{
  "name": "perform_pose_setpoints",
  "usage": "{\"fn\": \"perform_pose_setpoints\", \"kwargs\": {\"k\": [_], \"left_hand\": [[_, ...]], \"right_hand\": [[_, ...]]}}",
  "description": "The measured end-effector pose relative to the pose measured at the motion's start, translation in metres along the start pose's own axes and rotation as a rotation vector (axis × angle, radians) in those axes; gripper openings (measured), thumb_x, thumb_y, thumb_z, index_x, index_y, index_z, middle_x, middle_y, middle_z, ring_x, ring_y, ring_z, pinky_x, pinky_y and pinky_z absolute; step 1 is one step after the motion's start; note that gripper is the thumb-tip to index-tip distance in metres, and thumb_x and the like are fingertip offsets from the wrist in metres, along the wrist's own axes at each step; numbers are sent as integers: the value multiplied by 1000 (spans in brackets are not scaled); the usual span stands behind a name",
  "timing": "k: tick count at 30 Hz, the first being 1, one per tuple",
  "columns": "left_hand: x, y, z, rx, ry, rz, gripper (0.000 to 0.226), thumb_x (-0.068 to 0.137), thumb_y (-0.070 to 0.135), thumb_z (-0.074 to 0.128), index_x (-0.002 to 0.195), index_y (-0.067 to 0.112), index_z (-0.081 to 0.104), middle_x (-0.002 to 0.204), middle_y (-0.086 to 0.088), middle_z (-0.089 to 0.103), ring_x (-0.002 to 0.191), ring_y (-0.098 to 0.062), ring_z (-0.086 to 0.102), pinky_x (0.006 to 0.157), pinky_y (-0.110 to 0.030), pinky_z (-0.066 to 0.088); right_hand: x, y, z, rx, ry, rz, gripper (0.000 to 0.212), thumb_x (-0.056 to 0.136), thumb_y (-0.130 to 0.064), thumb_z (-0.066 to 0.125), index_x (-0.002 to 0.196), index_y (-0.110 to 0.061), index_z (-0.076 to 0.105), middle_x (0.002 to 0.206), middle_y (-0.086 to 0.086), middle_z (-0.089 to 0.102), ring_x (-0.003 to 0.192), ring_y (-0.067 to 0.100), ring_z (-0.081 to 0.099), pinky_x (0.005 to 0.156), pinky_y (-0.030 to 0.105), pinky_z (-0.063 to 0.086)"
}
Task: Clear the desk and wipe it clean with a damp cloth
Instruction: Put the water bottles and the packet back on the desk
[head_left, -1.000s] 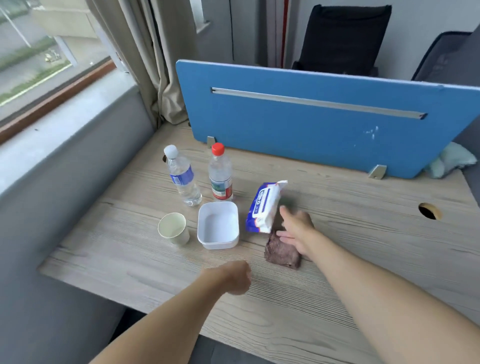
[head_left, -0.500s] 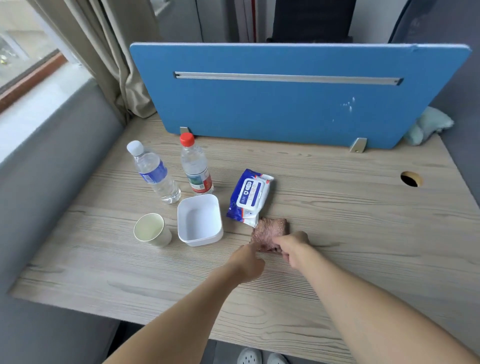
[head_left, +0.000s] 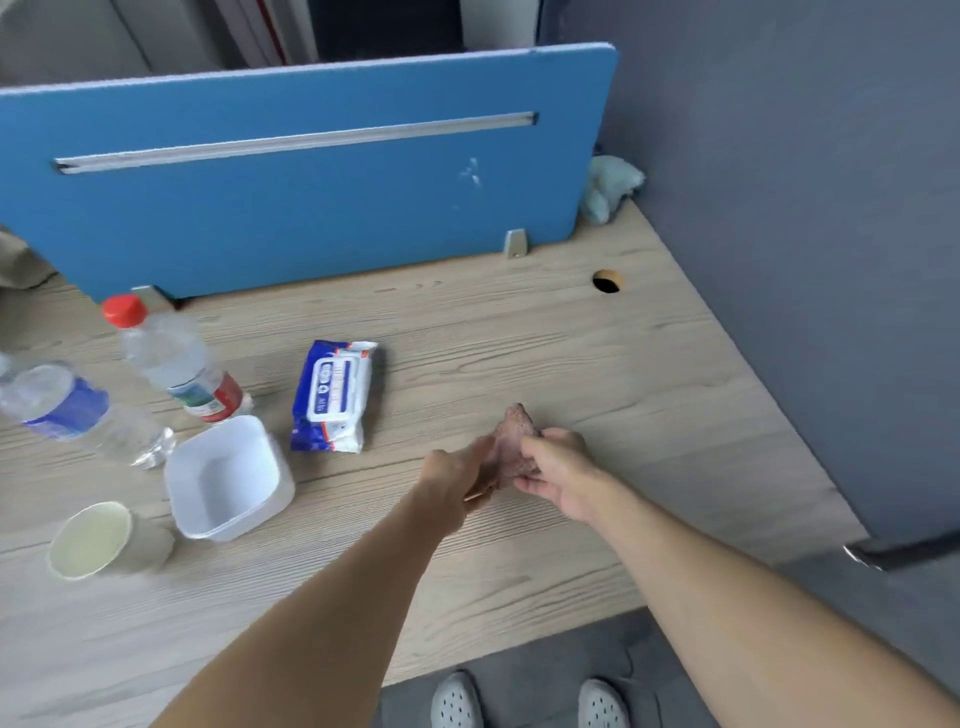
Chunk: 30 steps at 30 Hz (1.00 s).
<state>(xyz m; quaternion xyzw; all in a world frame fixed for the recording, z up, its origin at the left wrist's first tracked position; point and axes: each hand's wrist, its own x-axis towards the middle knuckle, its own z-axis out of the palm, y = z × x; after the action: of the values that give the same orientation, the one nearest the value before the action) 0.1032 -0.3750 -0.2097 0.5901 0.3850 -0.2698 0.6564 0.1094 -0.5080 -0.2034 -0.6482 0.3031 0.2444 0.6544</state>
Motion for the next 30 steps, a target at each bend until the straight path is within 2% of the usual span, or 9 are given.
{"fn": "perform_pose_setpoints", "kwargs": {"k": [5, 8, 12, 16, 18, 21, 22, 25, 30], "left_hand": [[-15, -5, 92, 24, -48, 17, 16, 84, 8, 76, 89, -1, 64, 81, -16, 67, 64, -25, 63, 48, -25, 50], [-29, -20, 146, 99, -42, 81, 9, 84, 3, 75, 85, 2, 66, 71, -11, 66, 55, -19, 60, 39, -19, 43], [-42, -43, 222, 120, -87, 149, 29, 85, 1, 74, 111, 1, 61, 81, -13, 68, 60, -18, 65, 42, -20, 47], [-48, -70, 304, 126, -156, 139, 40, 87, 3, 72, 121, 6, 52, 96, -17, 70, 82, -27, 69, 64, -34, 59], [-48, -85, 333, 211, -181, 100, 46, 87, 7, 72, 124, 14, 46, 104, -14, 69, 94, -26, 66, 76, -39, 56], [-48, -109, 358, 250, -183, 47, 38, 90, 3, 61, 113, 28, 46, 98, -8, 70, 89, -22, 63, 68, -34, 49], [-48, -114, 361, 258, -172, 66, 36, 90, 0, 57, 109, 30, 50, 91, -9, 71, 82, -22, 62, 68, -33, 48], [-47, -118, 364, 328, -126, 92, 34, 91, -1, 51, 97, 29, 67, 84, -7, 73, 77, -22, 60, 67, -32, 48], [-54, -121, 365, 411, -184, 101, 27, 93, 5, 57, 106, 22, 74, 92, 0, 71, 81, -18, 57, 58, -25, 47]], "right_hand": [[-9, 2, -93, 125, 89, -10, 12, 94, 1, 54, 91, -8, 62, 91, 15, 67, 80, 27, 65, 61, 32, 54], [-12, 14, -148, 133, 182, -18, 11, 96, -4, 58, 90, -11, 64, 86, 8, 67, 77, 22, 64, 63, 30, 54], [-14, 25, -221, 126, 350, -68, 12, 95, -7, 61, 84, -11, 66, 84, 8, 68, 72, 15, 63, 55, 25, 52], [-15, 35, -303, 25, 535, -118, 8, 92, -11, 60, 92, -5, 67, 85, 6, 69, 80, 23, 64, 79, 46, 61], [-12, 43, -334, -15, 543, -84, 8, 92, -9, 58, 89, -2, 57, 83, 3, 61, 83, 26, 60, 80, 44, 59], [-11, 49, -353, -129, 492, -47, 9, 91, -4, 55, 82, -6, 57, 77, 4, 55, 77, 23, 52, 60, 27, 44], [-10, 50, -353, -143, 492, -41, 6, 91, -4, 55, 92, -5, 61, 85, 5, 59, 80, 25, 55, 63, 28, 46], [-1, 59, -350, -125, 500, -12, 27, 91, -2, 54, 115, -4, 67, 113, 8, 69, 103, 31, 65, 86, 34, 53], [-1, 60, -346, -22, 570, 67, 36, 93, 0, 49, 129, 6, 55, 131, 20, 61, 115, 37, 61, 86, 34, 48]]}}
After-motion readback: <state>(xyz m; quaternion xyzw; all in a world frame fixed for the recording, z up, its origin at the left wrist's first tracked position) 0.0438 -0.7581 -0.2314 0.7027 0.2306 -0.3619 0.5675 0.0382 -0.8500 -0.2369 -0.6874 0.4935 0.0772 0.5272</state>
